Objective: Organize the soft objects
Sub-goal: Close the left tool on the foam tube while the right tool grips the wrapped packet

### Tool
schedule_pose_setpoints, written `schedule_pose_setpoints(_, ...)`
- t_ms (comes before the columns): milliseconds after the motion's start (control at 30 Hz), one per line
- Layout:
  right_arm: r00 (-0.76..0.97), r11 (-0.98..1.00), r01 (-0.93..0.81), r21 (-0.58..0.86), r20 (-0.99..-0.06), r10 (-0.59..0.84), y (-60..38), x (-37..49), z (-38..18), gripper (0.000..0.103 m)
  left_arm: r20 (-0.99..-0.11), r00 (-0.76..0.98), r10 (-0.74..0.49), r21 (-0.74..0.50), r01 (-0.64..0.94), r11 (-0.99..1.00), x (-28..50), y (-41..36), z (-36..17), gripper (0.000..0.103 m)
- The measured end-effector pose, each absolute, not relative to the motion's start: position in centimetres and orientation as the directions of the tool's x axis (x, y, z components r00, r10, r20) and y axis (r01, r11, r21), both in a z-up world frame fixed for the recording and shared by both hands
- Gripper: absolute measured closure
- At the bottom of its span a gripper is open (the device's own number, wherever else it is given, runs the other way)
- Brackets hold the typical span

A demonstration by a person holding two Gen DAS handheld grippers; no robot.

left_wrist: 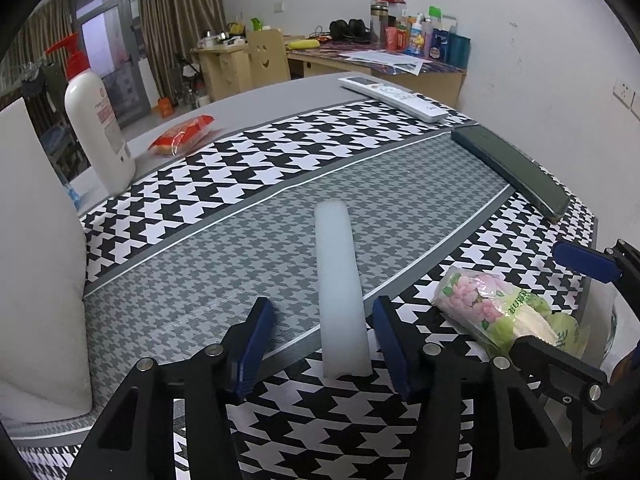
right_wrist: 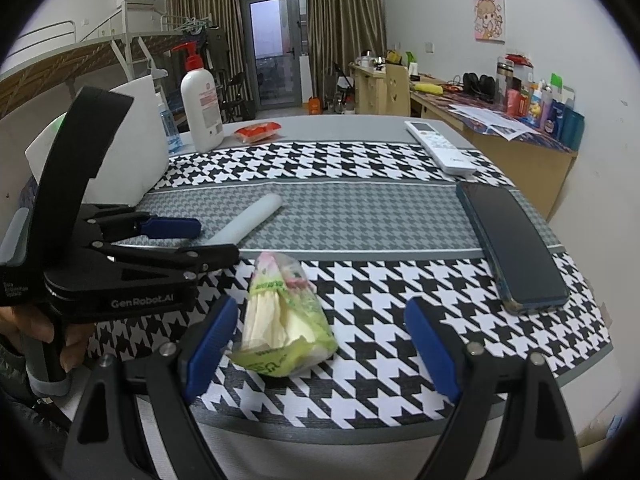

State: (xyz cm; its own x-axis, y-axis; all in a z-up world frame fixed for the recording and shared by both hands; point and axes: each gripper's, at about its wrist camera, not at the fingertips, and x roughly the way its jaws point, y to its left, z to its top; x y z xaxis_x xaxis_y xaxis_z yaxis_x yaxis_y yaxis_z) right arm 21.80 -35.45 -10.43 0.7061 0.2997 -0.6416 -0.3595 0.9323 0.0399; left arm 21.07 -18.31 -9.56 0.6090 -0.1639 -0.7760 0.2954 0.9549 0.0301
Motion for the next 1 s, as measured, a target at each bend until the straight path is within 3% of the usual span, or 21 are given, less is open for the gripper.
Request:
schedule_pose_setpoints(233,0.699,0.93,-0.364,0.051,-0.645,0.309,-35.6,21.6,-10.5,0.014,-0.776,0.6,-0.193,0.018,0.328,0.945,20.8,-18.7,-9.4,0.068)
schedule_pose_setpoints(300,0.697,0.928,-0.369,0.046,-0.647,0.309,-35.5,21.6,-10.5,0.014,-0.776,0.599,-0.198,0.016,0.331,0.943,20.8,-18.6,-9.5,0.068)
schedule_pose_setpoints(367,0.694,0.927,-0.373,0.047,-0.648,0.313,-35.4,21.7,-10.6,0.014,-0.774,0.602,-0.195,0.019,0.33,0.944,20.8,-18.6,-9.4,0.08)
schedule_pose_setpoints(1000,0.683,0.917,-0.399,-0.002,-0.667,0.296,-33.6,22.1,-11.0,0.015,-0.726,0.632,-0.271,-0.062,0.332,0.941,20.3,-16.9,-8.2,0.084)
